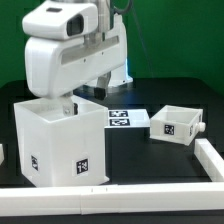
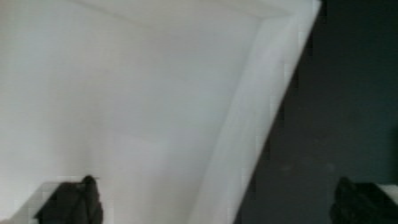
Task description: Assemble drawer
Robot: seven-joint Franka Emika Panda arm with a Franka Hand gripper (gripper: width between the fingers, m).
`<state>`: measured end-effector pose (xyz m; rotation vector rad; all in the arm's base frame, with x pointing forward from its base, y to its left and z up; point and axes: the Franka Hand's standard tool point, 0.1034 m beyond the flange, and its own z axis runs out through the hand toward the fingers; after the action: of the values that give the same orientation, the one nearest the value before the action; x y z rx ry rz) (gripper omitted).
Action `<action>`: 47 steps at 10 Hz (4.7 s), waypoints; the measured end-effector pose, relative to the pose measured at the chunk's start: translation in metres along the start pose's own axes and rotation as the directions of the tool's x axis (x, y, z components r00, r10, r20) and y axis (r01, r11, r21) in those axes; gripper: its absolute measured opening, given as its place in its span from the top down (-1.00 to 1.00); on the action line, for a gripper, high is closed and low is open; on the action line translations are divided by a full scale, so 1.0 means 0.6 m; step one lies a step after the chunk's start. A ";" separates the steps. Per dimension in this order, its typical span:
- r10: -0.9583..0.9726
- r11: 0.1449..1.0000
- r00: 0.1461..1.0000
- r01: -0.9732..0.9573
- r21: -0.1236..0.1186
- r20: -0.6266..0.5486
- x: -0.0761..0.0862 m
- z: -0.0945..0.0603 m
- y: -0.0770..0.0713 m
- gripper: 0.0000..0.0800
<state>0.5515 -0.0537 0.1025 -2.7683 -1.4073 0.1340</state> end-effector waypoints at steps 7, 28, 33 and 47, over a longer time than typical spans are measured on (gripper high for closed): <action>0.006 1.000 1.000 -0.006 -0.002 -0.001 0.002 0.001 0.001 0.91; -0.408 0.911 0.913 0.407 -0.073 -0.007 0.108 -0.007 -0.066 0.91; -0.828 0.557 0.560 0.827 -0.069 0.034 0.055 -0.005 -0.048 0.91; -0.850 -0.527 -0.526 0.848 0.054 -0.031 0.154 -0.004 -0.016 0.91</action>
Offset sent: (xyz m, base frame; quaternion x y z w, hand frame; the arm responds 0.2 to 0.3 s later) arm 0.0000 0.0000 0.0000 0.0000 0.0000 0.0000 1.0000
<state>0.5981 0.0265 0.0998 -0.1093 -3.0136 0.0994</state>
